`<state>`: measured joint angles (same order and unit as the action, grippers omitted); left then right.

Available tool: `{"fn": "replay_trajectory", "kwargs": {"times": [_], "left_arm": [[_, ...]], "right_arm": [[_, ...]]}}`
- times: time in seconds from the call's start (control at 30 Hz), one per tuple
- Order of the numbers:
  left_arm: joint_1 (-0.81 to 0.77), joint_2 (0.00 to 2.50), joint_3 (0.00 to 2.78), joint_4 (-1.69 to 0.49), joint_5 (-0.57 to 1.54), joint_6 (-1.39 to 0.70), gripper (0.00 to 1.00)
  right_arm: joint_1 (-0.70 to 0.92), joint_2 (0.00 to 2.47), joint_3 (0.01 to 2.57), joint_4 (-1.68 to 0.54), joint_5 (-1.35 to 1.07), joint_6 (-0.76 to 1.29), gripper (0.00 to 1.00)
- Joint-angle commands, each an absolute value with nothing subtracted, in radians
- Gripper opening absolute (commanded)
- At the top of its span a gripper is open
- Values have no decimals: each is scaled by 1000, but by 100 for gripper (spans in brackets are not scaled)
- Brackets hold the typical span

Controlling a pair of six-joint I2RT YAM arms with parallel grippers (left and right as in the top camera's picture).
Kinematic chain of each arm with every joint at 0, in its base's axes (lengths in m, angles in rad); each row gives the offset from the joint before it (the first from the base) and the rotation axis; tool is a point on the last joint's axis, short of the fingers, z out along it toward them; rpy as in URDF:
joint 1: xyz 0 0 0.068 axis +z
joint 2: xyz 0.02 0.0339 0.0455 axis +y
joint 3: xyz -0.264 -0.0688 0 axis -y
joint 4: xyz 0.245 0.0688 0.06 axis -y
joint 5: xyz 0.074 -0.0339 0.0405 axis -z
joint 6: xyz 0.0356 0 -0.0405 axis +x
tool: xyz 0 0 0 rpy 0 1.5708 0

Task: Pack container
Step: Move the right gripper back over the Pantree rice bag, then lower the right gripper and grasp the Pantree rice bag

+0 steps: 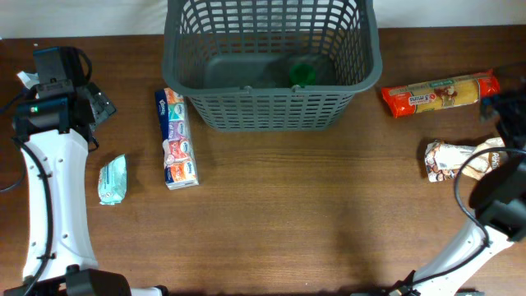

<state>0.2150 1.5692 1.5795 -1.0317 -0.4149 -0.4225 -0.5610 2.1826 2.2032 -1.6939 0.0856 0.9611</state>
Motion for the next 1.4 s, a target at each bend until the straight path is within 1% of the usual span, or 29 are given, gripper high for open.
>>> {"fn": "replay_trajectory", "kwargs": {"times": [0.0,0.17,0.27,0.4,0.63,0.8,0.9,1.0,1.27,1.37], "left_arm": [[219,1556,1592,-1033,-414,-414,99],[219,1556,1592,-1033,-414,-414,99],[219,1556,1592,-1033,-414,-414,100],[219,1556,1592,-1033,-414,-414,100],[219,1556,1592,-1033,-414,-414,100],[219,1556,1592,-1033,-414,-414,99],[219,1556,1592,-1033,-414,-414,100],[219,1556,1592,-1033,-414,-414,100],[219,1556,1592,-1033,-414,-414,100],[219,1556,1592,-1033,-414,-414,100]], "right_arm": [[-607,2102,2149,-1693,105,978,99],[-615,2101,2108,-1621,98,947,99],[-614,2089,2108,-1619,89,944,99],[-614,2057,2108,-1612,91,860,99],[-612,1970,2108,-1652,55,846,99],[-607,1895,2089,-1691,103,847,99],[-607,1850,2026,-1689,123,846,99],[-607,1814,1916,-1583,138,846,99],[-608,1802,1615,-1146,-128,818,99],[-608,1802,1555,-1066,-135,832,99]]}}
